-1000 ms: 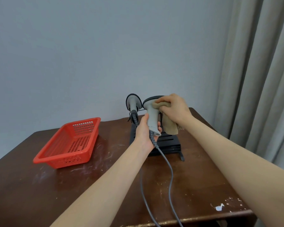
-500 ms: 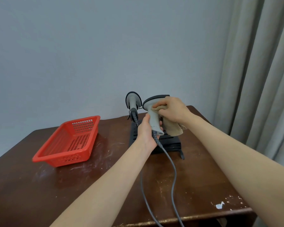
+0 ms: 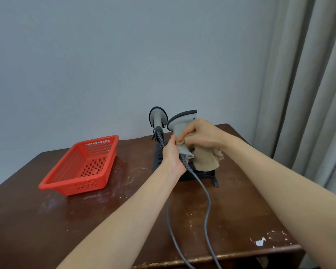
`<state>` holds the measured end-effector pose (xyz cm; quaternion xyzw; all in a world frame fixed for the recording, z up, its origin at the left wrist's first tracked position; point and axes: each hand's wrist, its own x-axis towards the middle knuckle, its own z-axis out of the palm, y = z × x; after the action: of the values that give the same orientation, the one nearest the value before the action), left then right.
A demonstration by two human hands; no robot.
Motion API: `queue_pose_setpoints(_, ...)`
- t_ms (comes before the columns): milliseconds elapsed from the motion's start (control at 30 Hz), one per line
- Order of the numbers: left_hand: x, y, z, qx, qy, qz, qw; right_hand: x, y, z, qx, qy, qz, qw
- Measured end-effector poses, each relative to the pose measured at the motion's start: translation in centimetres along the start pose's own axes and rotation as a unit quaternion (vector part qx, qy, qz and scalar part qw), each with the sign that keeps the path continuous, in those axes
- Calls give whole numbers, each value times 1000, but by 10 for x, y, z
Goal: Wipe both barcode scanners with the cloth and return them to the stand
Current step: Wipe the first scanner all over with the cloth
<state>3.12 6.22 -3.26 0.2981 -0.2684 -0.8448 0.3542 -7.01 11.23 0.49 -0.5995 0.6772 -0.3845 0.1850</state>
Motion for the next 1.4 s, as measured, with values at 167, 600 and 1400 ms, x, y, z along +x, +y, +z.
queue_pose_setpoints(167, -5, -2, 2, 6, 10, 1, 1000, 12, 5, 1, -87, 69, 35, 993)
queue_pose_setpoints(600, -9, 1, 5, -12, 11, -6, 1000, 13, 7, 2, -49, 118, 34, 991)
queue_pose_setpoints(1400, -2, -1, 6, -6, 3, -10, 1000, 9, 16, 1, 26, 108, 21, 994)
